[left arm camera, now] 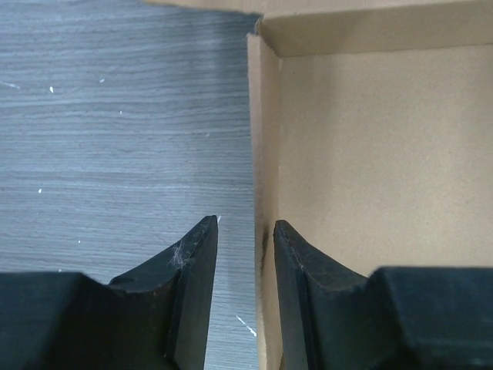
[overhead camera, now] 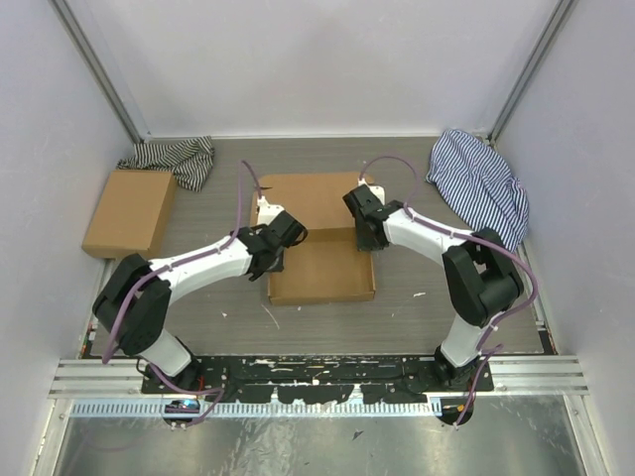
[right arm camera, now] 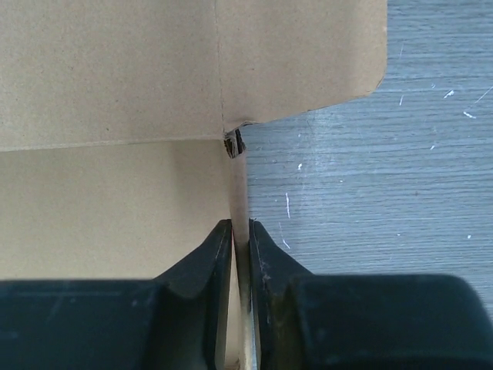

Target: Fold the paper box

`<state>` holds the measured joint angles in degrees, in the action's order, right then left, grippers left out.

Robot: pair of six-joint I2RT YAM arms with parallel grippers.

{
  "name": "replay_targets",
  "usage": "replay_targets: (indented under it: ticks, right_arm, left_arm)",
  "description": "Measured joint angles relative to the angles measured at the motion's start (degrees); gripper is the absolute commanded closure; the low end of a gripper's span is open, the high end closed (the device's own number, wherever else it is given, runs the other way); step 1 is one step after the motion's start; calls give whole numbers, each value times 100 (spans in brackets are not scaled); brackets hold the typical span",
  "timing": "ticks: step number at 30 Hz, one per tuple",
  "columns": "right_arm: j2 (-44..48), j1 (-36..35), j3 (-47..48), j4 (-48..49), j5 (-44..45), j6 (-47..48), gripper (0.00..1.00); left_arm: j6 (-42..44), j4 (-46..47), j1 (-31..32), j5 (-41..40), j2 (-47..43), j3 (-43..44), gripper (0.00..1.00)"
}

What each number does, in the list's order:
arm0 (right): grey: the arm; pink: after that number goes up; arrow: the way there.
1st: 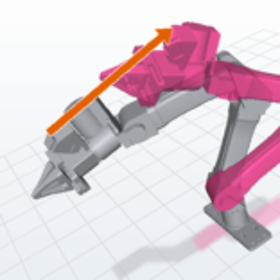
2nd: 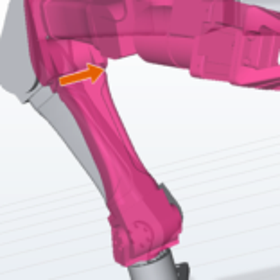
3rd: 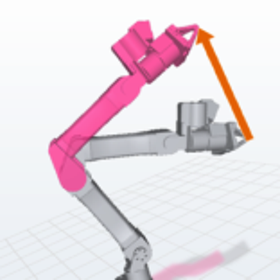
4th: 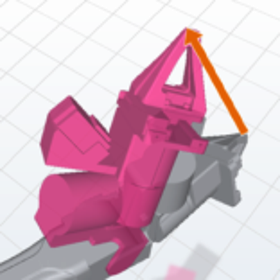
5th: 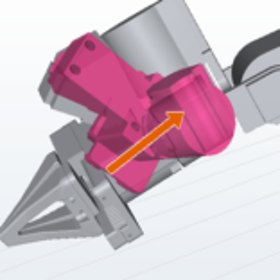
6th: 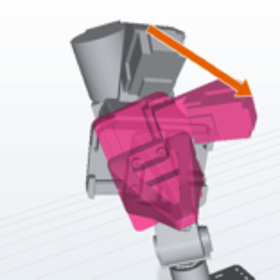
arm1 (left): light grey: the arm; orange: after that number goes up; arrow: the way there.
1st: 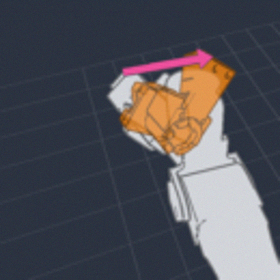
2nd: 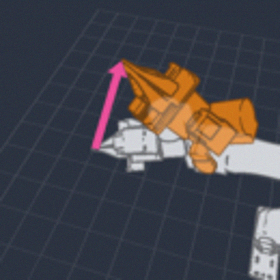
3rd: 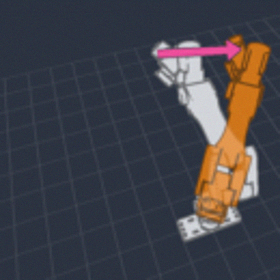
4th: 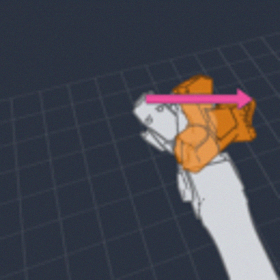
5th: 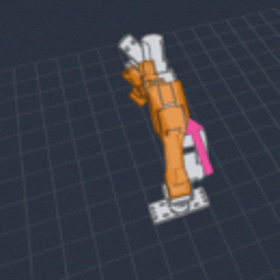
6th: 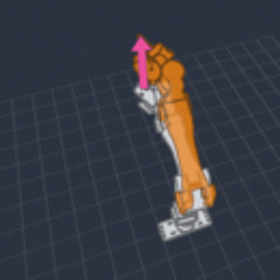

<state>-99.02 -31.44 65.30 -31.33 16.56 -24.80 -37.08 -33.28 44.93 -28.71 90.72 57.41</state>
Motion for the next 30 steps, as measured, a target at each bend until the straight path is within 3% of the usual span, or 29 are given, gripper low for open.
replay_targets:
  ticks: [5, 8, 9, 11, 14, 17, 21, 24, 30]
  right_arm:
    - [70, 0, -72, -33, 4, -138, 40]
    - [315, 0, -79, -133, 52, -188, 21]
    - [435, 0, -63, -179, 74, -195, 10]
    - [697, 15, 98, -339, 138, -199, 0]
    - [925, 144, 573, -433, 107, -138, 0]
    - [938, 662, 1099, -280, -323, -83, 0]
    - [791, 1683, 1344, 140, -1130, -87, 0]
    - [424, 2308, 1357, 433, -1617, -129, 0]
    - [-420, 2603, 1331, 769, -2396, -192, 0]
  left_arm:
    - [155, -22, 0, -42, -4, 221, 39]
    - [249, -63, -15, -140, -122, 365, 33]
    - [275, -72, -39, -164, -203, 385, 31]
    - [332, -70, -170, -162, -448, 396, 28]
    - [382, 33, -610, 146, -916, 398, 28]
    - [306, 463, -1996, 929, -1147, 398, 29]
    - [184, 870, -3014, 1718, -804, 407, 31]
    - [98, 1038, -3191, 2240, -348, 415, 32]
    - [-72, 1425, -3254, 2942, 186, 417, 32]
